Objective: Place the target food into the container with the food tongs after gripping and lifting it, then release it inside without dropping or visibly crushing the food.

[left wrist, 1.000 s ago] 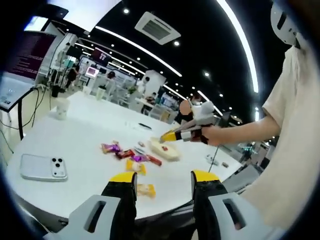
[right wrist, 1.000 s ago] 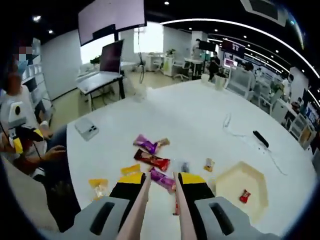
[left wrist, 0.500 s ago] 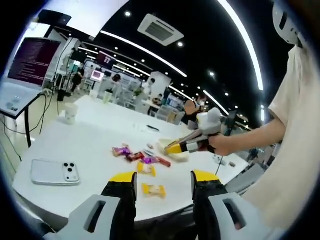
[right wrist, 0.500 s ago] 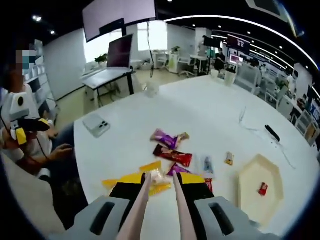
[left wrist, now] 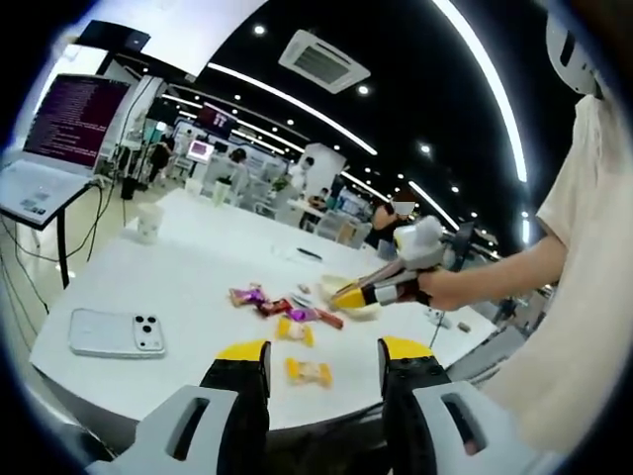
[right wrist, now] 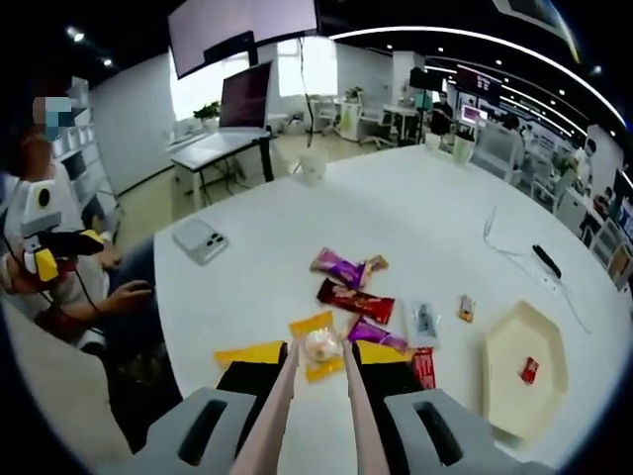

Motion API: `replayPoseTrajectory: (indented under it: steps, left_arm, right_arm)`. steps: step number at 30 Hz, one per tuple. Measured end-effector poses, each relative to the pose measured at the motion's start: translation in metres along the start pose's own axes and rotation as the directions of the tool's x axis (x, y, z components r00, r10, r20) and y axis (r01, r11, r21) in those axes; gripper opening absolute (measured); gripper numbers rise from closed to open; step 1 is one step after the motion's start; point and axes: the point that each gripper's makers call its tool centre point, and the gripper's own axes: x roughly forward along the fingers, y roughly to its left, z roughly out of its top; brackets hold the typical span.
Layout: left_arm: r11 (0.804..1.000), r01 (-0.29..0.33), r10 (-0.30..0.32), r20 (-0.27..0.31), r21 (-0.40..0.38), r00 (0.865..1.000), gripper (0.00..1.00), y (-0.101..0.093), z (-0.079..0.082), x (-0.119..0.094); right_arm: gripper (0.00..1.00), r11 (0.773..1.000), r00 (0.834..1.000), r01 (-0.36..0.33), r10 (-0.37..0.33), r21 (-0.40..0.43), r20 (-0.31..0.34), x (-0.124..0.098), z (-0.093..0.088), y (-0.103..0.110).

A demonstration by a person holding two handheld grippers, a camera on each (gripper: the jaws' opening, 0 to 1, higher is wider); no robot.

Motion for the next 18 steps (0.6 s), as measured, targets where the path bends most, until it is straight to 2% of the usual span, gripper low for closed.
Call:
replayPoseTrajectory:
  steps: [3,5,9,11,18]
  left_arm:
    - [1.0,-0.008,0.007,0.018,0.015,1.0,0.41,0.0,0.001,-0.006]
    - [1.0,-0.027,0.027,0.039,-0.012,0.999,0.41,0.003,-0.002,-0.01]
    - [0.999,-0.039,0.04,0.015,-0.035,0.999,0.41,0.003,-0.017,-0.017]
    - [0.998,-0.041,0.042,0.005,-0.038,0.999,0.41,0.003,-0.02,-0.018]
    - [0.997,-0.057,0.058,0.024,-0.052,0.998,0.41,0.008,-0.016,-0.019]
  right_arm:
    - [0.25,1.0,1.0,-0.024,0.024,-0.01,-0.02,0.001,-0.003,0.01]
    - [0.25,0.999,0.999,-0.032,0.031,-0.03,-0.039,0.004,-0.007,0.013]
    - [0.25,0.999,0.997,-0.046,0.045,-0.015,-0.062,0.013,-0.016,0.017]
    - [0.25,0.998,0.995,-0.058,0.057,-0.01,-0.078,0.016,-0.021,0.021]
    - [0.25,0.995,0.988,-0.096,0.093,-0.02,-0.123,0.026,-0.035,0.037]
